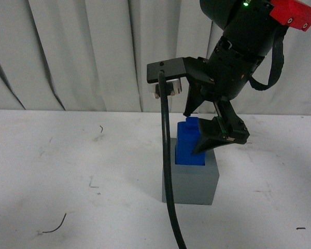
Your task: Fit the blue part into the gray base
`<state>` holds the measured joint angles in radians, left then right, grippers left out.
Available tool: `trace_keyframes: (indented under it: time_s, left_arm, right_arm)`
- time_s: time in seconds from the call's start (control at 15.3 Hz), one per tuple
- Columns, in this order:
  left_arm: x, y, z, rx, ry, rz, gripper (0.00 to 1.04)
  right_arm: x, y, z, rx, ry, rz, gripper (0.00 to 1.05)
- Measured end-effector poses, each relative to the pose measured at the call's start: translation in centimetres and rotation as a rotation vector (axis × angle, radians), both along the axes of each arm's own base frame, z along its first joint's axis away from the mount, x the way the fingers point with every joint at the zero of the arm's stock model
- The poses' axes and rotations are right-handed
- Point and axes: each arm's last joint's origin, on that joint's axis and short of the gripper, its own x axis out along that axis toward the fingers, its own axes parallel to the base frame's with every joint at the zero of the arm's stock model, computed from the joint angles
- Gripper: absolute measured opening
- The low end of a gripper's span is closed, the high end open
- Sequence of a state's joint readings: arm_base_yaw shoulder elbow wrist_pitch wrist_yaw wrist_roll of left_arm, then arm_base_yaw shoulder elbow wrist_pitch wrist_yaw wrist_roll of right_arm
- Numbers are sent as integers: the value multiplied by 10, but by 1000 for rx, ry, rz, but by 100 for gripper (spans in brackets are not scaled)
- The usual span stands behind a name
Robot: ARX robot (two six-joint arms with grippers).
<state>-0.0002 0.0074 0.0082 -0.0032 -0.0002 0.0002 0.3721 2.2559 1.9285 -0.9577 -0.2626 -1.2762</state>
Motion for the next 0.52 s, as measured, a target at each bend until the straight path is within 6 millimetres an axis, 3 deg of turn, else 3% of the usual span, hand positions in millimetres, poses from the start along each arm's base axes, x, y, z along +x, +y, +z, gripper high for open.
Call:
trace_keyframes:
  time_s: [0.2, 0.33, 0.52]
  left_arm:
    - [0, 0, 0, 0, 0, 0, 98]
    - [0, 0, 0, 0, 0, 0, 98]
    - [0, 0, 0, 0, 0, 0, 98]
  right_arm:
    - [-1, -6, 12, 49, -9, -2, 98]
    - [-5, -27, 40, 148, -93, -26, 98]
    - [-14, -98, 90, 404, -392, -215, 98]
